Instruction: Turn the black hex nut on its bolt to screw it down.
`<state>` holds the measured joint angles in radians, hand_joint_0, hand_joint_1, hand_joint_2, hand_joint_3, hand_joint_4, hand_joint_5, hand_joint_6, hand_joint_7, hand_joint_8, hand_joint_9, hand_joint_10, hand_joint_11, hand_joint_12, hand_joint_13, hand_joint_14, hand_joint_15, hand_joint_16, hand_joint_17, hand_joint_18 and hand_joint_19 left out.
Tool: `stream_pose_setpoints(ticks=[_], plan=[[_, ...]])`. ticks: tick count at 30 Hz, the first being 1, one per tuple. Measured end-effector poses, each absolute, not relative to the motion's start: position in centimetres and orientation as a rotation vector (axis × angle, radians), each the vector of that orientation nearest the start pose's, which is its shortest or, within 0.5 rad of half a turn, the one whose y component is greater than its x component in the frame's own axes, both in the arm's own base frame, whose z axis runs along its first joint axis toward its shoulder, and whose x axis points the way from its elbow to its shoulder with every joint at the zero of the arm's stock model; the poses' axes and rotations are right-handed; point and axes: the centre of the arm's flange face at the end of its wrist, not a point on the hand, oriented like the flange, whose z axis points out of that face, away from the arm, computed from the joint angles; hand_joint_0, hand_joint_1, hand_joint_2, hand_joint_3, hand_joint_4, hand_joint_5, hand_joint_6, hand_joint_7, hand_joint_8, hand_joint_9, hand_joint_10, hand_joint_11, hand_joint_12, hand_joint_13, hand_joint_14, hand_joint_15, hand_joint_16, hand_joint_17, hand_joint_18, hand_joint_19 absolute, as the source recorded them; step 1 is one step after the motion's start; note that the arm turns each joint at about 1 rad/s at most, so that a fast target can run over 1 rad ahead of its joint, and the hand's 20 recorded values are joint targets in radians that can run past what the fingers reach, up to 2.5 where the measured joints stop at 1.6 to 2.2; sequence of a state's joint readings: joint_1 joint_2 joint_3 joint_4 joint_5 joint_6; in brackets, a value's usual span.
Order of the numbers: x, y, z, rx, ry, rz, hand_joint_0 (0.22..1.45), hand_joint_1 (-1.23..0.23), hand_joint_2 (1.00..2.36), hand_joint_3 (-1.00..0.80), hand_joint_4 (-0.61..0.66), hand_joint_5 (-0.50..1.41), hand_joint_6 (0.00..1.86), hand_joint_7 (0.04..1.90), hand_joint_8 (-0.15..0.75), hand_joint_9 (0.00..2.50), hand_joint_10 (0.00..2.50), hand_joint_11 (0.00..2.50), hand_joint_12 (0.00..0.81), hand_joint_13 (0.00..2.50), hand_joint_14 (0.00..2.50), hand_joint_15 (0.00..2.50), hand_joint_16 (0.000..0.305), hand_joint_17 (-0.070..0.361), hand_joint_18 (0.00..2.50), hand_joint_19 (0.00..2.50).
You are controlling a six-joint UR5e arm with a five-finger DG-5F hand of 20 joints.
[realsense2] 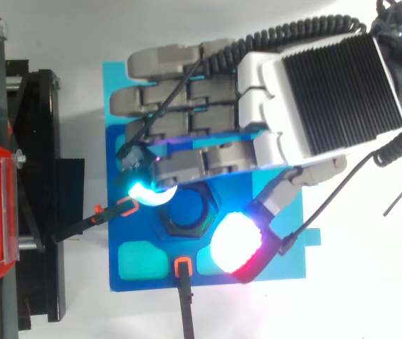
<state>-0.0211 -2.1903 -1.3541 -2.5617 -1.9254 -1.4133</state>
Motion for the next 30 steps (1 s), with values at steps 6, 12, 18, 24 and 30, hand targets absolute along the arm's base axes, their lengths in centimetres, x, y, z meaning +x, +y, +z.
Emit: stream_pose_setpoints(ticks=[6,12,18,24,30], plan=[[72.1,-9.8,27.1,-0.187,1.381,0.370,0.48,-0.23,1.00,-0.50,0.25,-0.15,0.50,1.06,0.311,0.56,0.01,0.35,0.347,0.46,0.00,0.12,0.043,0.097,0.28,0.10],[72.6,-7.8,27.2,-0.177,1.368,0.367,0.48,-0.23,1.00,-0.50,0.25,-0.15,0.50,1.05,0.312,0.56,0.01,0.36,0.348,0.46,0.01,0.12,0.043,0.097,0.29,0.11],[73.5,-6.3,25.7,-0.176,1.374,0.376,0.49,-0.23,1.00,-0.50,0.24,-0.15,0.50,1.05,0.310,0.56,0.01,0.36,0.348,0.46,0.00,0.13,0.043,0.097,0.29,0.10],[73.8,-5.5,25.2,-0.178,1.387,0.385,0.49,-0.24,1.00,-0.50,0.25,-0.15,0.50,1.06,0.312,0.57,0.01,0.36,0.348,0.46,0.01,0.12,0.043,0.098,0.30,0.11],[73.7,-5.3,24.9,-0.179,1.405,0.389,0.49,-0.26,1.00,-0.50,0.25,-0.15,0.50,1.09,0.310,0.56,0.01,0.36,0.347,0.46,0.00,0.13,0.043,0.098,0.30,0.11]])
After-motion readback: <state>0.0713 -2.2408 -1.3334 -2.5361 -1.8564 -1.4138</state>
